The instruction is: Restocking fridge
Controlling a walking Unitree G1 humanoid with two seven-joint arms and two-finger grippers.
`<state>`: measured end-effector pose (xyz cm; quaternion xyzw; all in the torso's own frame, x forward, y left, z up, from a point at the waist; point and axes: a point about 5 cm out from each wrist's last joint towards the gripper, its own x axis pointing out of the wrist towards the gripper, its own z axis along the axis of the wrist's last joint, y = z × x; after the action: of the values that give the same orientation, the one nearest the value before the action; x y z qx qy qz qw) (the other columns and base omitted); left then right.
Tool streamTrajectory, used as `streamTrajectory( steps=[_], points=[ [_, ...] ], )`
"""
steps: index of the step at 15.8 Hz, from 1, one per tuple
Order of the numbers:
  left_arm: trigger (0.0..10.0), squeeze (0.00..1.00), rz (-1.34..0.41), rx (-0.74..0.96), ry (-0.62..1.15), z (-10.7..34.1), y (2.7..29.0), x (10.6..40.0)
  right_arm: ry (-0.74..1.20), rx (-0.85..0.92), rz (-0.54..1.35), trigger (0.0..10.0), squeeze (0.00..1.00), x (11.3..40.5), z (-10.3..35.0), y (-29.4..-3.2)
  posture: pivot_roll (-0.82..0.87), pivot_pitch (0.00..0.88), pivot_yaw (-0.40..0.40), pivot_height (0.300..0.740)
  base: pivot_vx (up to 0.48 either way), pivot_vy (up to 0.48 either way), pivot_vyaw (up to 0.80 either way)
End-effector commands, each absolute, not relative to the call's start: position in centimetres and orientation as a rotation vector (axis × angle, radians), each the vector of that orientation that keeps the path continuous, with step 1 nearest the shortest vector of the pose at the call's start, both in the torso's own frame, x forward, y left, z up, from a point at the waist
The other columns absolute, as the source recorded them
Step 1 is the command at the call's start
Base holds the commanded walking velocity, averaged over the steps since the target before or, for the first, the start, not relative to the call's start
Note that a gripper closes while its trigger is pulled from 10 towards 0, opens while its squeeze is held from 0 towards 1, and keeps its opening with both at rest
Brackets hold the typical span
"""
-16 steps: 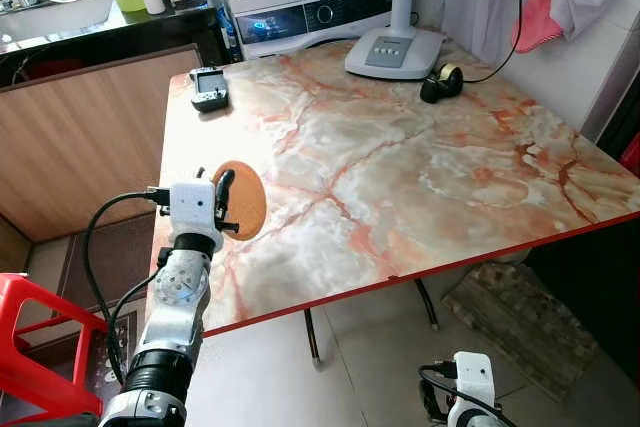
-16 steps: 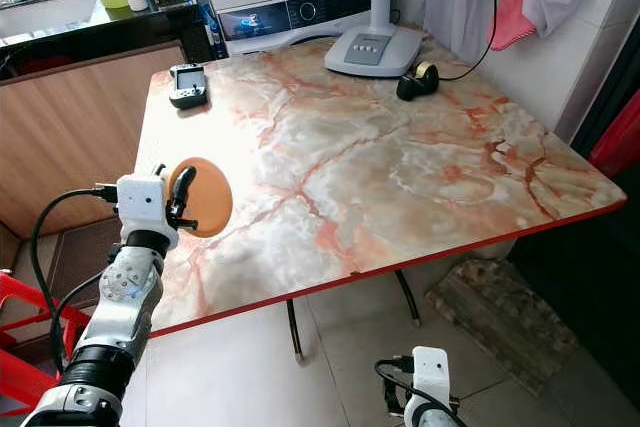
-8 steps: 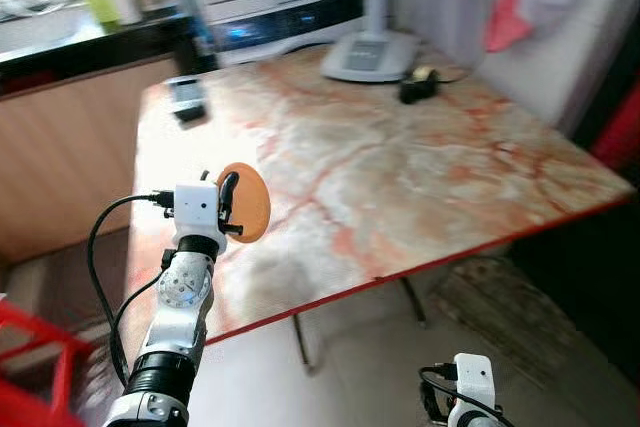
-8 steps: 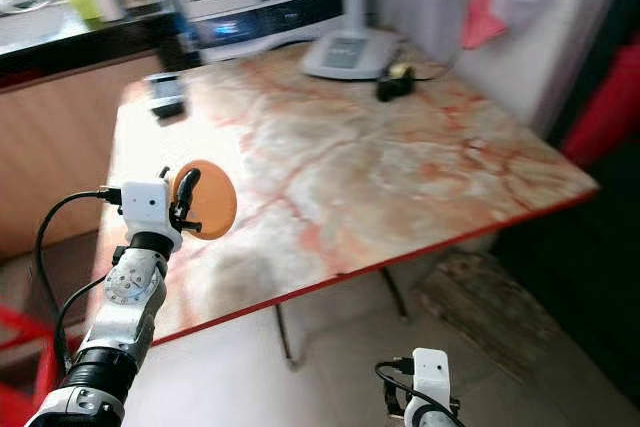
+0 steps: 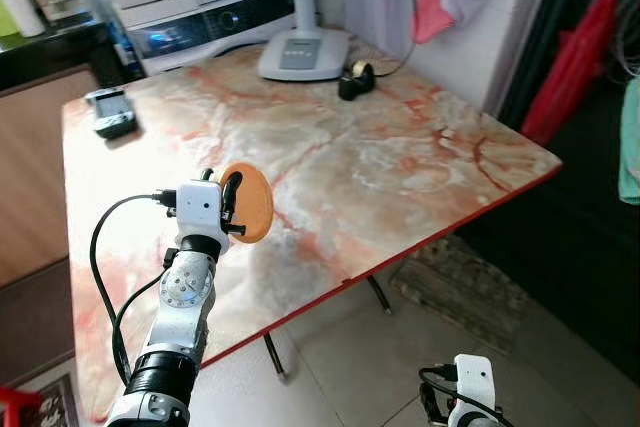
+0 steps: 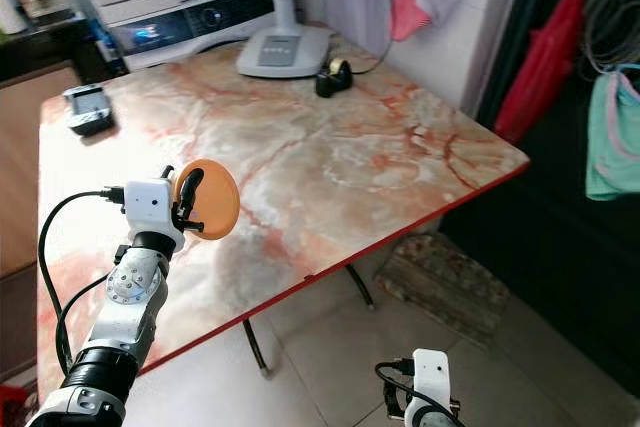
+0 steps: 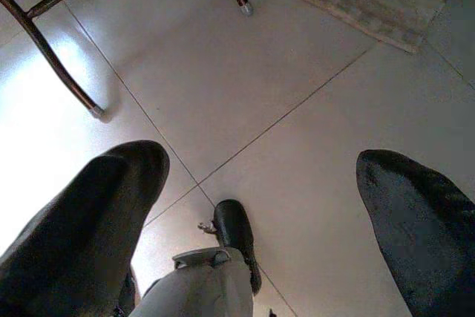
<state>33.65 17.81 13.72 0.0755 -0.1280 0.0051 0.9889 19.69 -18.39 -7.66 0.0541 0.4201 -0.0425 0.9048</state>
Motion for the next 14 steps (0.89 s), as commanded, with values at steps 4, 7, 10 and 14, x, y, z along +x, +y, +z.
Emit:
streamTrajectory(
  steps=[4,7,10,14],
  points=[
    [10.0,0.00,-0.011,0.175,-0.300,14.74,17.50,33.81,0.878,0.122,-0.088,10.0,0.00,19.55,-7.77,-18.22,-0.06,0.000,0.092,0.740,0.000,-0.073,-0.80],
    [10.0,0.00,0.002,0.138,-0.300,14.78,17.65,33.92,0.878,0.124,-0.089,10.0,0.00,19.62,-7.74,-18.23,-0.06,0.000,0.090,0.740,0.000,0.000,-0.80],
    [10.0,0.00,0.003,0.137,-0.304,14.90,17.68,33.95,0.876,0.128,-0.090,10.0,0.00,19.67,-7.71,-18.22,-0.05,0.000,0.088,0.740,0.000,0.000,-0.80],
    [10.0,0.00,0.007,0.113,-0.301,14.89,17.76,33.95,0.875,0.128,-0.088,10.0,0.00,19.76,-7.67,-18.20,-0.05,0.000,0.086,0.740,0.000,0.000,-0.80]
  ],
)
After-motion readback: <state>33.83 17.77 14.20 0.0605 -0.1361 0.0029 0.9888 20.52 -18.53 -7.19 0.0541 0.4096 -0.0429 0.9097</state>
